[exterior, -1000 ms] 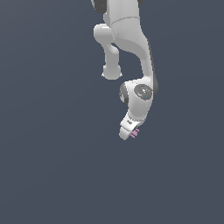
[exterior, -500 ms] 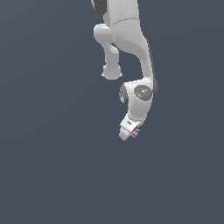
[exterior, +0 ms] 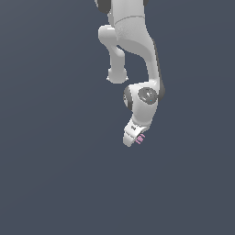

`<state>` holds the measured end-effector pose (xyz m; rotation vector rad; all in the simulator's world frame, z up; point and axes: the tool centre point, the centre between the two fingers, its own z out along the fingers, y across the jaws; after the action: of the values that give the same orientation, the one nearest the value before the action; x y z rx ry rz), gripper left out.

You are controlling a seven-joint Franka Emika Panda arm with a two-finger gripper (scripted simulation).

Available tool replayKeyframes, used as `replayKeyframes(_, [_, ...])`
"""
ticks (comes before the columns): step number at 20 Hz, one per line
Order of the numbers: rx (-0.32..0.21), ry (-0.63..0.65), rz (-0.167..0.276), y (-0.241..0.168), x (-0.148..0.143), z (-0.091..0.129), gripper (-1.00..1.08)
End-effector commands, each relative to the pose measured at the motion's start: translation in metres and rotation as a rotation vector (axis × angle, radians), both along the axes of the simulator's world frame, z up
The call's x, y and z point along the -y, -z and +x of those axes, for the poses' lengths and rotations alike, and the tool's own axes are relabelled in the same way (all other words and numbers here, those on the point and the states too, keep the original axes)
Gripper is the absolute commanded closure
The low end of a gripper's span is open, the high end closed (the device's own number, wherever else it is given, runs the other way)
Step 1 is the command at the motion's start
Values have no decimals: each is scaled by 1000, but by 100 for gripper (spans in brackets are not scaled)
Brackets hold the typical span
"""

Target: Pick up the object and move it to a goal position.

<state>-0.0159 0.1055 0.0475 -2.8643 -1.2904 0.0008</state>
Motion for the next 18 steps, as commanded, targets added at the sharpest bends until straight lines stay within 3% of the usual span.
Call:
replayKeyframes(1, [1, 1, 0, -9, 11, 2, 108])
replayKeyframes(7, [1, 1, 0, -45, 53, 6, 108])
replayKeyframes(18, [1, 0, 2, -135, 158, 20, 108])
